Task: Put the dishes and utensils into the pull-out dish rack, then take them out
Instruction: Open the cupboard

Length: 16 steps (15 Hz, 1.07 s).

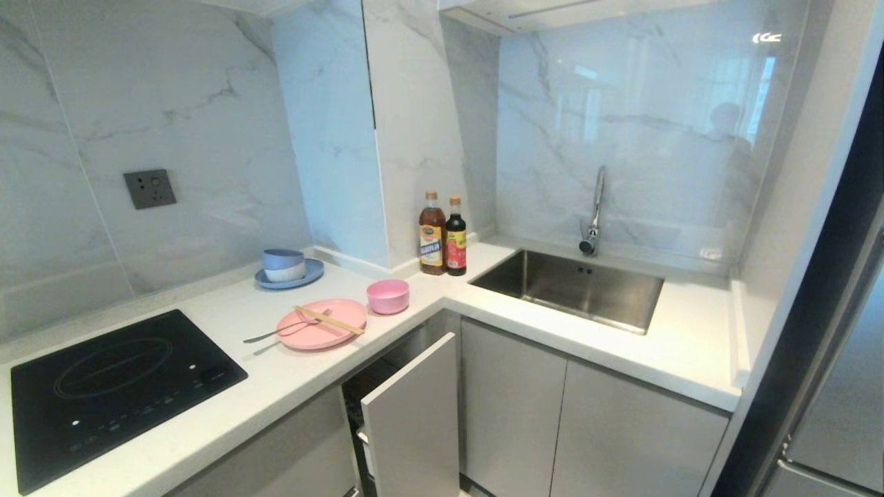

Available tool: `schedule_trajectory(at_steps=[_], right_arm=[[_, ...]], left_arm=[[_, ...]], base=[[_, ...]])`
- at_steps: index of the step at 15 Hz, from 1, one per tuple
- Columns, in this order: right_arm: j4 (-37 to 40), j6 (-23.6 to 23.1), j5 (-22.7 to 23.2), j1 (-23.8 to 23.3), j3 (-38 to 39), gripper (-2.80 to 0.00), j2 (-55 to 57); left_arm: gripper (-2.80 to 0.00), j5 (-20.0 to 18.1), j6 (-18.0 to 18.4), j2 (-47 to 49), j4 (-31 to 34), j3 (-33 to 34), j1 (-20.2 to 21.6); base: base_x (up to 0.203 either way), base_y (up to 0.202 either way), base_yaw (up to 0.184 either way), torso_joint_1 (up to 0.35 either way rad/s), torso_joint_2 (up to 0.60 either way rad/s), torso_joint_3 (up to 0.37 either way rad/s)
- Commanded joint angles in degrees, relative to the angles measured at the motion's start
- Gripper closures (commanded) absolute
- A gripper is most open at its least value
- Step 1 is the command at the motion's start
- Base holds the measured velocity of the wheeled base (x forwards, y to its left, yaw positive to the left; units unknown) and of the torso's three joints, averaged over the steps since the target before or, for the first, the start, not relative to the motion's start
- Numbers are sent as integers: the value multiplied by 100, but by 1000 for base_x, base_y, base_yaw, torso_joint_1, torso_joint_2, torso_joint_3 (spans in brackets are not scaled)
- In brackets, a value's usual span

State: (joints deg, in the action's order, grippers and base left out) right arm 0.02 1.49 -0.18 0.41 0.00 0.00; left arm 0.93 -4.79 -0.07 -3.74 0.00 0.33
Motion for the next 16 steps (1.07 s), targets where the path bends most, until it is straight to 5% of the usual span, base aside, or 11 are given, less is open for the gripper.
schedule_trajectory(at_steps=[1, 16], right_arm=[[-2, 1, 1, 2, 0, 0, 9], [-2, 1, 1, 2, 0, 0, 9]], left_arm=[[0, 4, -4, 7, -4, 141, 2], [0, 4, -4, 7, -4, 141, 2]], base=[[0, 0, 0, -173, 354, 178], [0, 0, 0, -254, 512, 257]])
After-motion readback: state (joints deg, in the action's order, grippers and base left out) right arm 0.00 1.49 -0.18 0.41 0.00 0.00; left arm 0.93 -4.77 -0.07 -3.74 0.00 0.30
